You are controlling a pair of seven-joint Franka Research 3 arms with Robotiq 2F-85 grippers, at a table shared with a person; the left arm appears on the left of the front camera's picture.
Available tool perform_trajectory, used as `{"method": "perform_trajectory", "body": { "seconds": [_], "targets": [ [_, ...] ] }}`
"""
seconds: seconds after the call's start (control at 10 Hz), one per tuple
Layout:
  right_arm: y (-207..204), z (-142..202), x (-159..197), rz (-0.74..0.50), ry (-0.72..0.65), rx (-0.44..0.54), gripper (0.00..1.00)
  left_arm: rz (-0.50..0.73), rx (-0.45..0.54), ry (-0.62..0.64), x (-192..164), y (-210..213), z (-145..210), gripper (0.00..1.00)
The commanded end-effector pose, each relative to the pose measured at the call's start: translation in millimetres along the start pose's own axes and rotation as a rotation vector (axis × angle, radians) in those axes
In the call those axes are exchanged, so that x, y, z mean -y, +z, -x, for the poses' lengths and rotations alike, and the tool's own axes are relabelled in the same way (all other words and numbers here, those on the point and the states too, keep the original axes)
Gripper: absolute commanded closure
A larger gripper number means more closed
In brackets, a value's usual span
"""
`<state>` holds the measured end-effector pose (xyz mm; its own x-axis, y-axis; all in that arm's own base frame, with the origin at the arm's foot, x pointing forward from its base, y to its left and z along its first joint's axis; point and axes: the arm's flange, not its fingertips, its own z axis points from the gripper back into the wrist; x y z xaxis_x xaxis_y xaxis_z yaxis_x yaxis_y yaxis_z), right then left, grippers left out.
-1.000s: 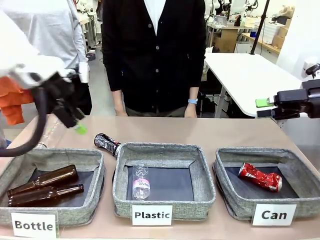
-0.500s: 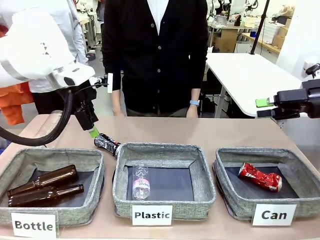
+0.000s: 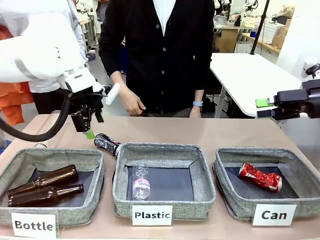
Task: Sort the can waste into the basket.
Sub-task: Pick up the can waste from the table and place it in the right Fabric basket.
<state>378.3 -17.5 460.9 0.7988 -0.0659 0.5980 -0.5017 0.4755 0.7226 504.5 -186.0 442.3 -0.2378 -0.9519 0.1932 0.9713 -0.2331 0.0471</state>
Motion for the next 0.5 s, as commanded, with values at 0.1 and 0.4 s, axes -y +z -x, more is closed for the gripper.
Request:
{"method": "perform_trajectory", "body": {
  "seconds": [0.1, 0.4],
  "targets": [
    [0.9, -1.0, -1.2, -0.009, 0.005, 0.007, 0.0, -0.049, 0.001, -0.225, -21.0, -7.3, 12.4, 0.0],
    [0.9, -1.0, -1.2, -0.009, 0.005, 0.007, 0.0, -0.181, 0.254, -0.094, 92.5, 70.4, 79.5, 0.0]
  ]
}}
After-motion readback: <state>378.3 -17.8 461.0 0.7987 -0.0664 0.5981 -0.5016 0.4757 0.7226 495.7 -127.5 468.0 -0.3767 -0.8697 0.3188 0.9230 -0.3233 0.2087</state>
